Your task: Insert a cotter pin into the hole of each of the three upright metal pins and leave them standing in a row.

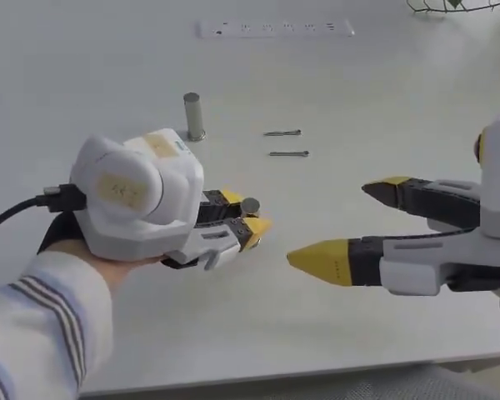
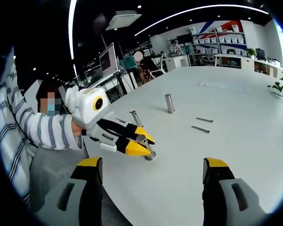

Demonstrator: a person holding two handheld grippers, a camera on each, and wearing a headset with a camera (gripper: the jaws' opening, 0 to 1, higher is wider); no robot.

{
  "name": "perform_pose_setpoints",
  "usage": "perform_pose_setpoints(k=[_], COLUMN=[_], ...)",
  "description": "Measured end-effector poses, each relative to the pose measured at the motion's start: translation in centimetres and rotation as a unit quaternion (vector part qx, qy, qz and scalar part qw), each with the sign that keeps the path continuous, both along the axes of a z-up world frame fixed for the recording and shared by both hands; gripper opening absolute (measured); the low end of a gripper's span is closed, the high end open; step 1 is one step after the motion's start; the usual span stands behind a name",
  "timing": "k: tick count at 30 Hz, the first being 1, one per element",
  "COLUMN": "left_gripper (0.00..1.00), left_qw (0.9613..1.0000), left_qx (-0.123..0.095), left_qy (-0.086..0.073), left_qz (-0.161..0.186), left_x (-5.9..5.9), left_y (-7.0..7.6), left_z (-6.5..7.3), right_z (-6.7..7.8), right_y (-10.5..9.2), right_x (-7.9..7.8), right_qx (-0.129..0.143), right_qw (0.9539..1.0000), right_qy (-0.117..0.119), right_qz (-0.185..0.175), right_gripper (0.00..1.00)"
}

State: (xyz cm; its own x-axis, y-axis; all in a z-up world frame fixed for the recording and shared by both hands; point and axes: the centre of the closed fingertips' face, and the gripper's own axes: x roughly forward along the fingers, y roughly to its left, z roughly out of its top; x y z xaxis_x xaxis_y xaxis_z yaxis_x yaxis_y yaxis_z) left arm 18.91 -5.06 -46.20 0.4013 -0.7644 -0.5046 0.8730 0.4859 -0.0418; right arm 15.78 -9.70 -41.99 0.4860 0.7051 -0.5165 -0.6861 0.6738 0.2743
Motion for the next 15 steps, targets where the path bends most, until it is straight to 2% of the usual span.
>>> perform_pose_setpoints(k=[6,9,11,15], left_gripper=[0.1,0.11,0.12,0.18], left_qw=[1.0,0.9999,0.9998,0.9994], left_qx=[0.0,-0.012,-0.017,-0.025], left_qy=[0.001,0.007,0.005,0.008], left_qz=[-0.002,-0.005,-0.008,-0.021], left_x=[-0.1,-0.2,-0.2,-1.0], left_y=[0.0,0.0,0.0,0.2], left_z=[0.1,0.5,1.0,1.8], right_z=[0.1,0.2,0.2,0.2], right_y=[0.3,0.3,0.3,0.3], right_x=[-0.1,-0.2,-0.2,-0.2], right_qx=[-0.001,-0.001,-0.001,-0.003], right_qw=[1.0,1.0,1.0,1.0], right_qy=[-0.001,-0.002,-0.002,-0.003], right_qz=[0.004,0.004,0.004,0.004], right_gripper=[0.86,0.86,0.86,0.86])
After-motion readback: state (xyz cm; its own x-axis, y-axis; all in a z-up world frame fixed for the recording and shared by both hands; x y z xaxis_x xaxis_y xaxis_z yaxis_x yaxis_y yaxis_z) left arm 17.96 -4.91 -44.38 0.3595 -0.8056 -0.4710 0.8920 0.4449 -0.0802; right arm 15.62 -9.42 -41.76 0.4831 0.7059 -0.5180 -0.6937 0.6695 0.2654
